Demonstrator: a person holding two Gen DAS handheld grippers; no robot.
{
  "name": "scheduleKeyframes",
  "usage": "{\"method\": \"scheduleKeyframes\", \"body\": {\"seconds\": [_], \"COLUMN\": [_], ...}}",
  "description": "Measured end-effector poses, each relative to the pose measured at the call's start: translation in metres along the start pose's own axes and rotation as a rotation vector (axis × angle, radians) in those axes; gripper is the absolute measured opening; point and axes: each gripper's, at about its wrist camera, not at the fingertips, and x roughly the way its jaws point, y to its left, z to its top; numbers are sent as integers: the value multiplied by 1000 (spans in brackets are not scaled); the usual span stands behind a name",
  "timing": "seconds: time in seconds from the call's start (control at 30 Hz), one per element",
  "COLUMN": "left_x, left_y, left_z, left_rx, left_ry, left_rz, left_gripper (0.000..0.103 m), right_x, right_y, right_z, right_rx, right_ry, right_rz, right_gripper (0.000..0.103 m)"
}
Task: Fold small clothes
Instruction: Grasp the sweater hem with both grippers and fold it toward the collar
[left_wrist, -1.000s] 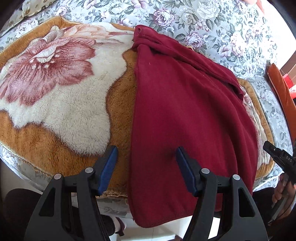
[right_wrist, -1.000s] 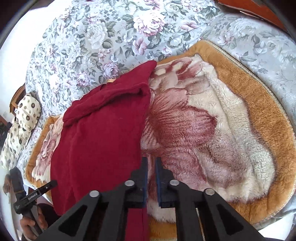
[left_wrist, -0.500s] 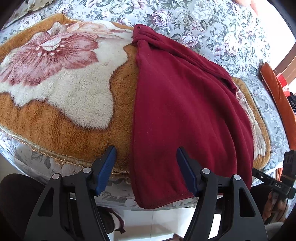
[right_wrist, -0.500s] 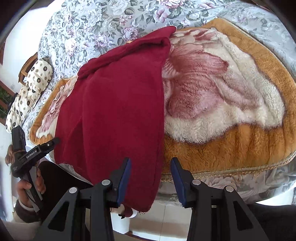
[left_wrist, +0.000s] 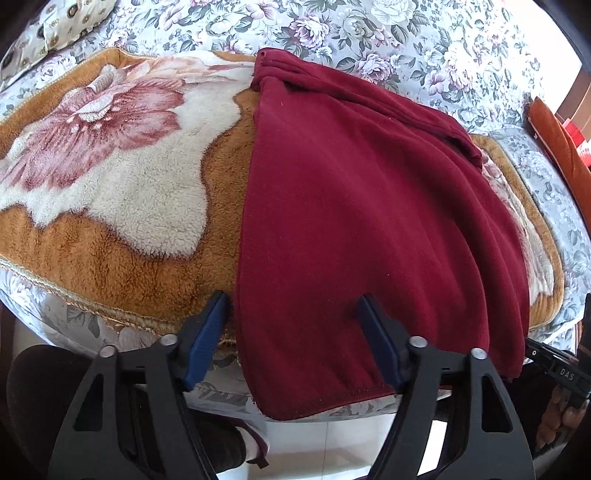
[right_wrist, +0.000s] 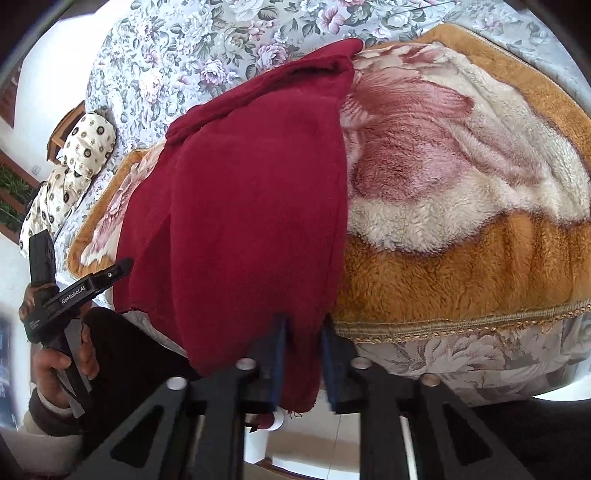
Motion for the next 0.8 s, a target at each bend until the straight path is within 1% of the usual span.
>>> {"method": "scheduleKeyframes", "body": {"seconds": [0.03, 0.07, 0.1, 0.13, 0.17, 0.2, 0.23, 0.3, 0.37, 0.4, 0.47, 0.5, 0.53, 0.6, 0.63, 0.67, 0.73, 0.8], "left_x": [-1, -3, -5, -6, -9, -11, -12, -9, -9, -11, -15, -17, -18, -17, -16, -15, -9, -4], "left_y": [0, 1, 4, 7, 10, 11, 12, 14, 15, 16, 18, 18, 17, 17, 17, 16, 11, 6], "left_z": [0, 0, 1, 1, 1, 1, 0, -3, -5, -5, -6, -7, -7, -9, -9, -10, -10, -11], "left_rx": [13, 14, 2, -11, -22, -25, -29, -49, -76, -90, -107, -109, -109, -127, -137, -141, -118, -100], "left_ry": [2, 4, 15, 28, 38, 38, 38, 60, 68, 74, 72, 69, 65, 52, 50, 56, 83, 88], "left_rz": [5, -14, -36, -76, -104, -106, -105, -114, -126, -145, -148, -145, -153, -188, -201, -206, -188, -170], "left_gripper": [37, 26, 9, 7, 7, 7, 7, 7, 7, 8, 11, 22, 40, 56, 58, 58, 58, 58], "right_x": [-2, -8, -16, -27, -39, -50, -56, -53, -37, -33, -31, -31, -30, -29, -27, -26, -24, -20], "right_y": [0, -1, -2, -2, -3, -4, -6, -12, -11, -13, -16, -18, -20, -24, -25, -25, -23, -23], "right_z": [1, 3, 5, 8, 11, 14, 17, 21, 21, 20, 17, 16, 15, 15, 15, 15, 15, 14], "right_rx": [-3, 4, 11, 12, 6, -5, -7, 12, -2, -3, 10, 15, 21, 46, 56, 60, 60, 60], "right_ry": [-6, -26, -52, -82, -113, -137, -140, -122, -72, -60, -52, -52, -55, -54, -53, -52, -47, -38], "right_rz": [-7, -8, -7, -13, -29, -46, -59, -78, -116, -109, -73, -66, -65, -46, -42, -36, -29, -27], "right_gripper": [7, 7, 6, 6, 6, 6, 6, 6, 6, 6, 6, 6, 6, 6, 6, 7, 7, 9]}}
